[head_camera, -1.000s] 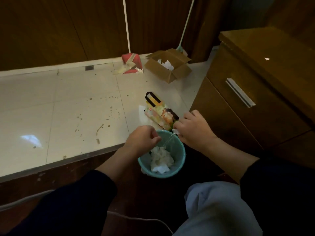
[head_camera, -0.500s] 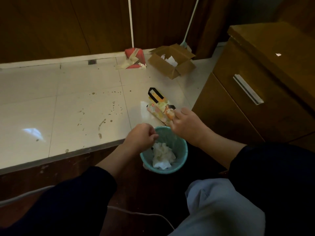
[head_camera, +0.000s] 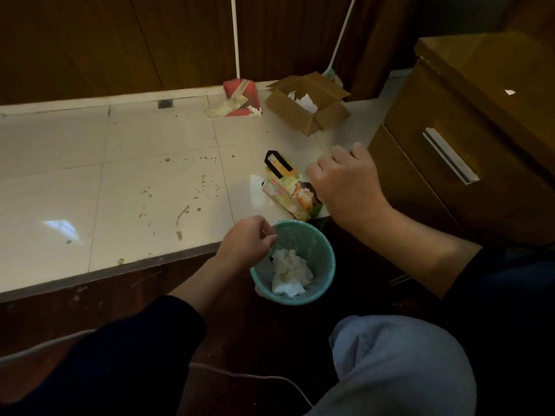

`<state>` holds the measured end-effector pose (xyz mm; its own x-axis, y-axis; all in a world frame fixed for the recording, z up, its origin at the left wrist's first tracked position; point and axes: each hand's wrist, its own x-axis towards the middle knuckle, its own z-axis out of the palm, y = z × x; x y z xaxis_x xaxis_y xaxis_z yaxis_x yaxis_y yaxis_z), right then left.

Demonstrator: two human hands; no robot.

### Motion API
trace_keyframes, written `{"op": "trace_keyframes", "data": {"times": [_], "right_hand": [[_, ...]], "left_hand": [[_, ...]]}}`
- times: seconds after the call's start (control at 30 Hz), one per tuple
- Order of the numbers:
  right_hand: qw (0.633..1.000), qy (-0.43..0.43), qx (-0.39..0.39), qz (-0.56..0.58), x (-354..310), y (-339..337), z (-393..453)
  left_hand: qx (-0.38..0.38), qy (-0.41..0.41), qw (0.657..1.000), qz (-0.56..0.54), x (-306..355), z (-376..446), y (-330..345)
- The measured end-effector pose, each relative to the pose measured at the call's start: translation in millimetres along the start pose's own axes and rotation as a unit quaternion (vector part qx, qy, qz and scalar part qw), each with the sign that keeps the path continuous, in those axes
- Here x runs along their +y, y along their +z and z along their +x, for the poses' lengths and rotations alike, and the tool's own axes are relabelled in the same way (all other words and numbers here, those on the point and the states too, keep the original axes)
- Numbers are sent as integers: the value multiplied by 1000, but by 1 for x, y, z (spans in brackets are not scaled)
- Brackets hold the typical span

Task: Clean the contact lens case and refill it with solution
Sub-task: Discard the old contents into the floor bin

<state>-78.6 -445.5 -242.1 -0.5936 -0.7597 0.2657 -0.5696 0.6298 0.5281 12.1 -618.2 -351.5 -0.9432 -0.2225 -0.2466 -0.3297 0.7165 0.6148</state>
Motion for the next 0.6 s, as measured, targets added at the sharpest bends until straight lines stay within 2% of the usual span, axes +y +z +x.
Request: {"op": "trace_keyframes", "data": {"times": [0.07,0.17,0.27,0.37,0.43,0.53,0.6], "right_hand": [[999,-19,-41,21,-12,13,-3],[986,-102,-123,53,-35,33,-18],[988,-99,-102,55,-34,36,-18],[995,-64,-5,74,-23,35,-15],[993,-49,26,109,-21,36,-13],[988,10,-42,150,-24,35,-12],[986,18,-52,156,-25,35,-9]], "left_hand": [[-17,2,1000,1,-1,1,2],[-40,17,999,-4,0,1,5],[-44,25,999,-13,-1,0,6],[-31,29,999,-11,-2,0,5],[-27,28,999,-10,-2,0,6],[-25,27,999,-2,1,-1,6],[-29,27,999,4,4,-2,5]]}}
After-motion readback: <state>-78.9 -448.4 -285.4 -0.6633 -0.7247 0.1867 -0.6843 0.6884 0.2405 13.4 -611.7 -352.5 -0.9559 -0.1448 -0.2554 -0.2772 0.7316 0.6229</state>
